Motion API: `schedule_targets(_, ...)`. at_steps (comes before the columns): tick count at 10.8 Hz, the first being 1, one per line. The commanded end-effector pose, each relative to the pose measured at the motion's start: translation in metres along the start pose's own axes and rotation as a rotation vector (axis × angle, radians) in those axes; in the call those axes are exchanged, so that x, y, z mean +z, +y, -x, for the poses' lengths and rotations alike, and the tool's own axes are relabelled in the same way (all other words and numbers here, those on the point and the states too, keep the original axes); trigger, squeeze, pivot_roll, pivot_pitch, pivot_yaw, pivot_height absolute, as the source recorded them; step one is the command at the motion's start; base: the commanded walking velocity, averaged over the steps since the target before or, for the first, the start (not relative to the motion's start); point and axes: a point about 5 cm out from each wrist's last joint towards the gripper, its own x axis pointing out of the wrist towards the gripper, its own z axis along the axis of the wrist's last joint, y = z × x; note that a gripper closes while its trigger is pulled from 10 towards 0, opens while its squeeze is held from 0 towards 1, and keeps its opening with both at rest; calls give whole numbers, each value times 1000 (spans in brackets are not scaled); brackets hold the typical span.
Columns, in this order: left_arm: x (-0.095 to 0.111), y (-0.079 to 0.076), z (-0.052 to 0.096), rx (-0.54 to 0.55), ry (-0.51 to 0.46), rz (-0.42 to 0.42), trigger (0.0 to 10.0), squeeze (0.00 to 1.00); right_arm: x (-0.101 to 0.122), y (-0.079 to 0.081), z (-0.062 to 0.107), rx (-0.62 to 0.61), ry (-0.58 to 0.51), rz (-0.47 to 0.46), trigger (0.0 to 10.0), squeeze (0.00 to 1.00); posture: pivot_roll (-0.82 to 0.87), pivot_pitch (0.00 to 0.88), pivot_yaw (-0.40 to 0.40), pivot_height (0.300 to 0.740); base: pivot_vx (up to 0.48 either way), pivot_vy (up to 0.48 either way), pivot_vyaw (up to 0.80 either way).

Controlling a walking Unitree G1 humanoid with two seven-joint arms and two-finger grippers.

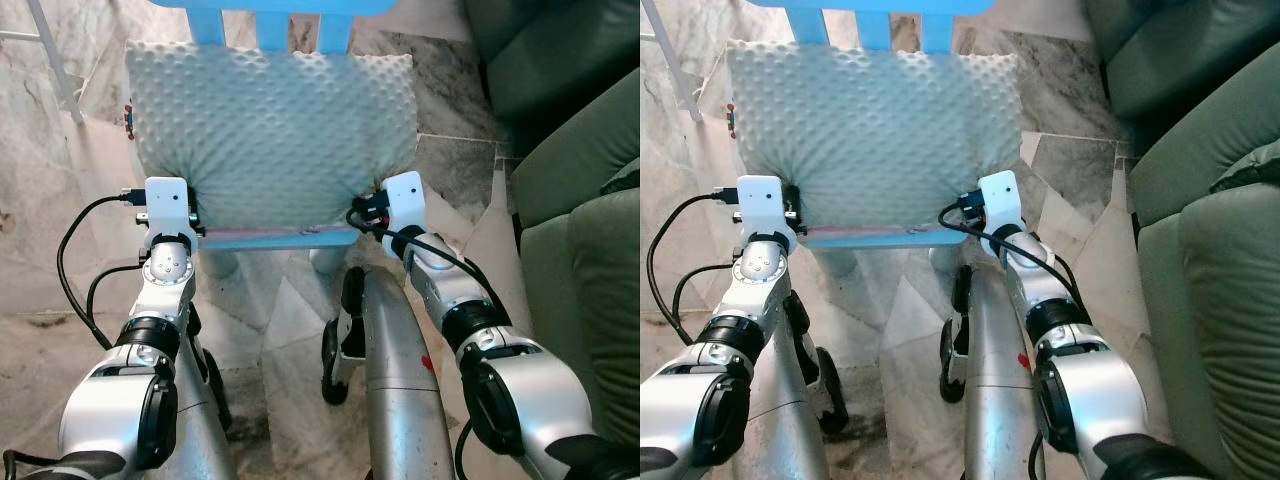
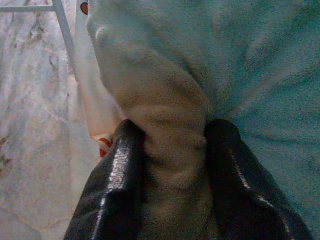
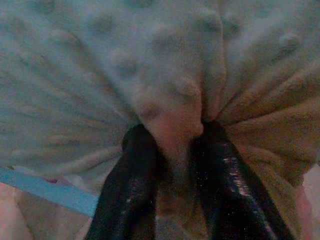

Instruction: Move the pillow to the sofa

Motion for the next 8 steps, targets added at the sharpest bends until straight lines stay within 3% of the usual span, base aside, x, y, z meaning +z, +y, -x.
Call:
schedule_targets(1,-28,1,9,-6,124,-8,0,0,-15,-9,6,-36,63,-40,0,0,-23,439,-146,529,0,0,0)
schedule_targets(5,-21,-4,4,-29,137,24,0,0,-12,-9,4,-11,76,-44,0,0,-25,365,-132,529,0,0,0)
schedule_targets(8,-6,-1,8,-73,-14,24,0,0,-16,-19,13,-37,8,-52,0,0,6,227,-104,529,0,0,0)
